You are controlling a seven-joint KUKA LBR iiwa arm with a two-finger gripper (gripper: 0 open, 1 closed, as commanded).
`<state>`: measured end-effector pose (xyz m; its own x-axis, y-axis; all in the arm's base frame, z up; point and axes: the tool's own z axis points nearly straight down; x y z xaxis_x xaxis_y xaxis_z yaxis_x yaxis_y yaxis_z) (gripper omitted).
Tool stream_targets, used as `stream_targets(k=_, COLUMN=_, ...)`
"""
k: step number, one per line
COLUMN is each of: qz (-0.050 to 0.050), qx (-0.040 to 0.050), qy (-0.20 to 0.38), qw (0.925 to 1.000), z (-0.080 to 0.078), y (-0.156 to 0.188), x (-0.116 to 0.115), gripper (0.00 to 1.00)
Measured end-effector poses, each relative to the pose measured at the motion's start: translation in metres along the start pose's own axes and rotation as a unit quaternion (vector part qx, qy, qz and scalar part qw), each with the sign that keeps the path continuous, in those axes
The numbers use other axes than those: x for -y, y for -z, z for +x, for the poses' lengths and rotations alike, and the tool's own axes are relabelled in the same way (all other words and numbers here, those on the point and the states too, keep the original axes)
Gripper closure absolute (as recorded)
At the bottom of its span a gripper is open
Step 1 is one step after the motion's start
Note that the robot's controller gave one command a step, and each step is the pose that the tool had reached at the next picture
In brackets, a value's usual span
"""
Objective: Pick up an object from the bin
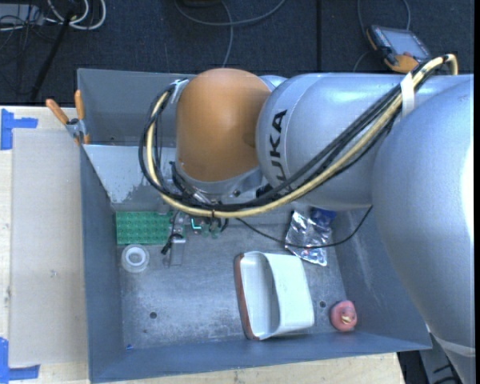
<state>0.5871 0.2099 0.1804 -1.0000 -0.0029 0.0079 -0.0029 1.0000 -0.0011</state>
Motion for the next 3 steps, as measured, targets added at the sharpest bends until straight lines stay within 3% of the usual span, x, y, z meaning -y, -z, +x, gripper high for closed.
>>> stream_targets(k=1, qz=0.001, qx=0.0011, qy=0.039, qw=0.9992, z=-0.03, y=-0.089, x=0.009, gripper=0.0)
stream_targets(k=2, qz=0.0, qx=0.0036, qy=0.037, qw=0.9993, z=-0.031, y=-0.084, x=0.009, gripper=1.0)
stream_targets(k=3, qz=-0.002, qx=0.0065, qy=-0.028, qw=0.9996, z=0.024, y=0.014, x=0.016, gripper=1.0)
